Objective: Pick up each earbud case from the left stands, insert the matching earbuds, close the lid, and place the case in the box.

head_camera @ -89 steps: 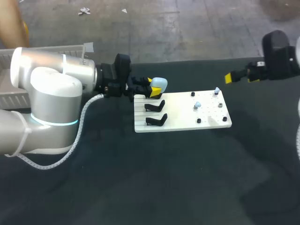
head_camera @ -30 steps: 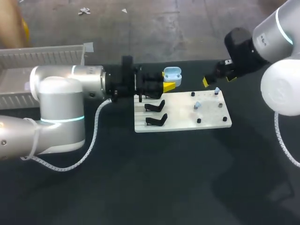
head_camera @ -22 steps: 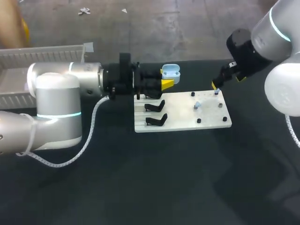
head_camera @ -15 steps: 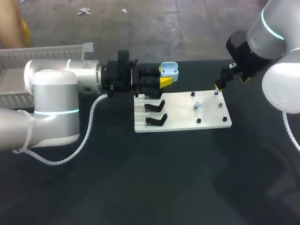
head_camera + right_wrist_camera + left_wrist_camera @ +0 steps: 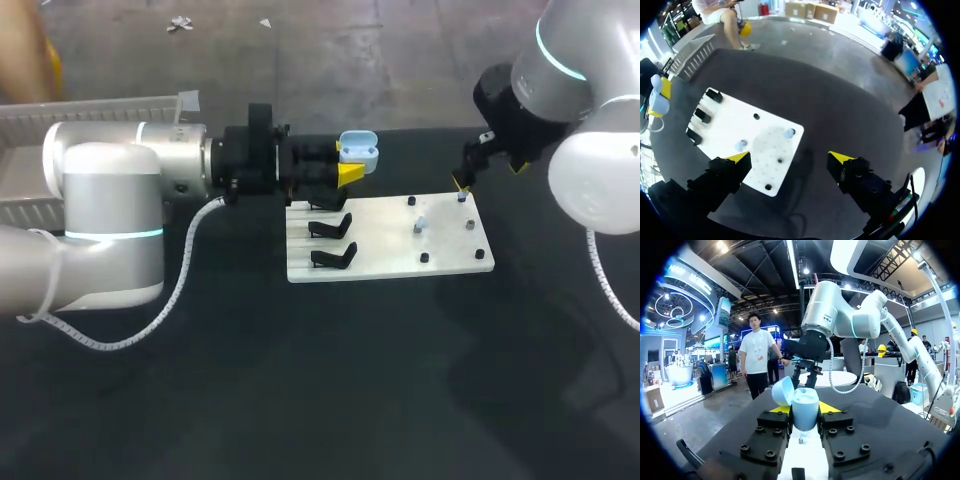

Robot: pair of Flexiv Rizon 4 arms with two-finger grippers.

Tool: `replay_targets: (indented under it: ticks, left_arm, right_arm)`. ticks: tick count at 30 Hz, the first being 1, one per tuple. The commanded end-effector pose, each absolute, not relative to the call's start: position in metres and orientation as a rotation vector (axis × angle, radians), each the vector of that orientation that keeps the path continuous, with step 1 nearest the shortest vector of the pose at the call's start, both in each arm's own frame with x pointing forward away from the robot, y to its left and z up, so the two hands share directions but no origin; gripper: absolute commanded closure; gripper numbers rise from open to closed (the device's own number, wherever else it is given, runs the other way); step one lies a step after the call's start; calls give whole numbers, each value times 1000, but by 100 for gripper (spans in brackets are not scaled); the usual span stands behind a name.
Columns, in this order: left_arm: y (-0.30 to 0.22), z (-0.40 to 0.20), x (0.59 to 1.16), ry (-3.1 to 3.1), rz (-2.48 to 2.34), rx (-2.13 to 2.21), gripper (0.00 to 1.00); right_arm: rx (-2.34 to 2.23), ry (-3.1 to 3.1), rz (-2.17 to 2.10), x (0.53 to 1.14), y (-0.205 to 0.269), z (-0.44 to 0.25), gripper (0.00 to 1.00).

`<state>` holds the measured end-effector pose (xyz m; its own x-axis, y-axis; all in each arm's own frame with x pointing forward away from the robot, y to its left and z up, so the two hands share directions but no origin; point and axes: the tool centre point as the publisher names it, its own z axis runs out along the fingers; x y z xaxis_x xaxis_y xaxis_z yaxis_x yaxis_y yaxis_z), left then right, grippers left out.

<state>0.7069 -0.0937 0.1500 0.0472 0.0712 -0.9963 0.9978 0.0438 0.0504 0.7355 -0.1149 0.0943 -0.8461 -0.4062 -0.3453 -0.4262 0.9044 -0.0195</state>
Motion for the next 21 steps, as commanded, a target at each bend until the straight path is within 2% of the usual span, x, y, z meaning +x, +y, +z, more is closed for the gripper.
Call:
replay_targets:
  ticks: [1, 10, 21]
  left_arm:
    - [-94, 150, 704, 1246, -1097, 1241, 100]
    - [-94, 150, 704, 1246, -1097, 1241, 100]
    - [-94, 150, 704, 1246, -1097, 1241, 100]
  right_arm:
    - [-613, 2723, 79, 735, -115, 95, 0]
    - [-668, 2736, 59, 735, -114, 90, 0]
    - [-706, 2756, -204, 738, -105, 75, 0]
